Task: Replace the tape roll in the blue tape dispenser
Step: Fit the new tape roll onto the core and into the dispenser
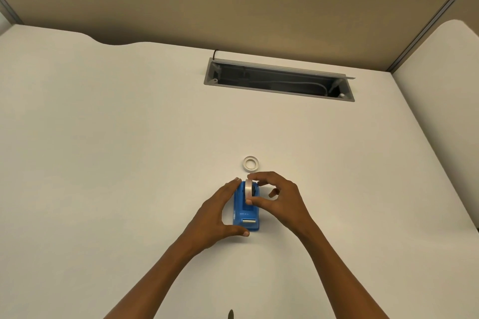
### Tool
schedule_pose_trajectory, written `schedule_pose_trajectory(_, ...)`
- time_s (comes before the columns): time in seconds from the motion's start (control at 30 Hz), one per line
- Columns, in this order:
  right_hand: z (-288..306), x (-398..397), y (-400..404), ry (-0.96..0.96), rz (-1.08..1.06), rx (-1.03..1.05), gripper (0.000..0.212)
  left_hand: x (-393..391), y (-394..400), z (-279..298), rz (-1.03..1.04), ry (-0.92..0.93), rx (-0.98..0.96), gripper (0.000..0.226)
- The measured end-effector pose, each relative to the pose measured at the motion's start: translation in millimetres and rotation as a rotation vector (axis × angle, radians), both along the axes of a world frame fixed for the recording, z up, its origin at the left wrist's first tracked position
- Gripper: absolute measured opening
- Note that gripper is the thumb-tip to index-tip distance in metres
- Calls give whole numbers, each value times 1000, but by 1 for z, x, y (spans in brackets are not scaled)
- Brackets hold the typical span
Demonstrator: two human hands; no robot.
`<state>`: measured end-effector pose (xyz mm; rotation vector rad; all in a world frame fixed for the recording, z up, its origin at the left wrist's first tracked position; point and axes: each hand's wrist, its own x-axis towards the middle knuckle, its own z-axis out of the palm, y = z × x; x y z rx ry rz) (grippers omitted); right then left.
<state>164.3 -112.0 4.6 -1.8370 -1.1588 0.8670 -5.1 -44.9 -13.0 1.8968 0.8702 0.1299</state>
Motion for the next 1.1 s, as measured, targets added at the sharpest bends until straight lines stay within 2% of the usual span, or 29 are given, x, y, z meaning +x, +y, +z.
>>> schedule_pose_trajectory(0.5, -12, 0, 3, 2, 16, 28, 36, -1, 0, -3, 13, -35, 21, 86)
schedule_pose_trajectory(0.7, -12, 1, 3, 57, -51, 22, 42, 0, 1, 0, 32, -57, 29, 88)
schedule_pose_trajectory(0.87, -10, -1, 2, 92, -75, 37, 25, 6, 11, 5, 72, -198, 106, 68)
schedule_pose_trajectory(1.1, -13, -4, 0, 44, -74, 124, 9, 14, 16, -4, 64, -125, 166, 52)
